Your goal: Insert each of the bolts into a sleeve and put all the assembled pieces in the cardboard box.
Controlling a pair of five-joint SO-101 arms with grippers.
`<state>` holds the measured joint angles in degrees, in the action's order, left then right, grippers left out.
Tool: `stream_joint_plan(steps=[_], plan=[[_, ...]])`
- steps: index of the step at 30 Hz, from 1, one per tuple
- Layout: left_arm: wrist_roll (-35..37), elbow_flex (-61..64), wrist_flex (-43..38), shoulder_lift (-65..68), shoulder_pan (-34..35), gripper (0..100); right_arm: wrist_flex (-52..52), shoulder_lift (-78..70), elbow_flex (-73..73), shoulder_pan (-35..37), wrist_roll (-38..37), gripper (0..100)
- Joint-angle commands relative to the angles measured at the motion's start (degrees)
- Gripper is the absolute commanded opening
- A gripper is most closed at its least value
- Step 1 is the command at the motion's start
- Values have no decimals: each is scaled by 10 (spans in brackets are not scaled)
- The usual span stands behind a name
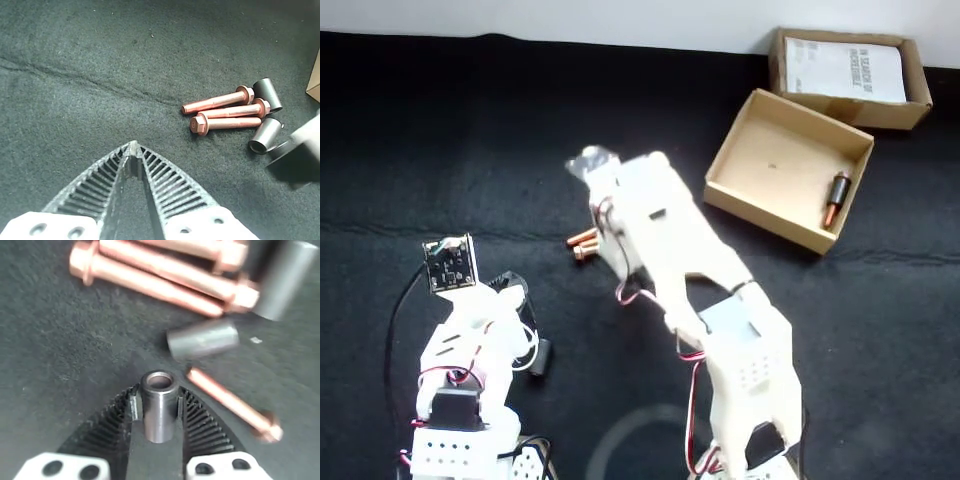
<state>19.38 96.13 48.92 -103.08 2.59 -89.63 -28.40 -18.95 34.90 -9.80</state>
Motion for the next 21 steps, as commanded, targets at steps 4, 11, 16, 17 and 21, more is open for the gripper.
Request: stream_joint_plan(steps=[4,11,16,17,21], plan=[[-3,10,-1,-5,7,11,-116,25,-234,-43,4,41],[-3,10,-2,-4,7,11,-115,225,-166,-79,2,40],[-3,10,-1,-4,7,11,-115,400,-20,-105,2,40],[-3,10,-1,-4,7,11,-115,437,14,-112,2,40],[-3,10,1,-3,5,11,-115,582,160,-155,1,40]])
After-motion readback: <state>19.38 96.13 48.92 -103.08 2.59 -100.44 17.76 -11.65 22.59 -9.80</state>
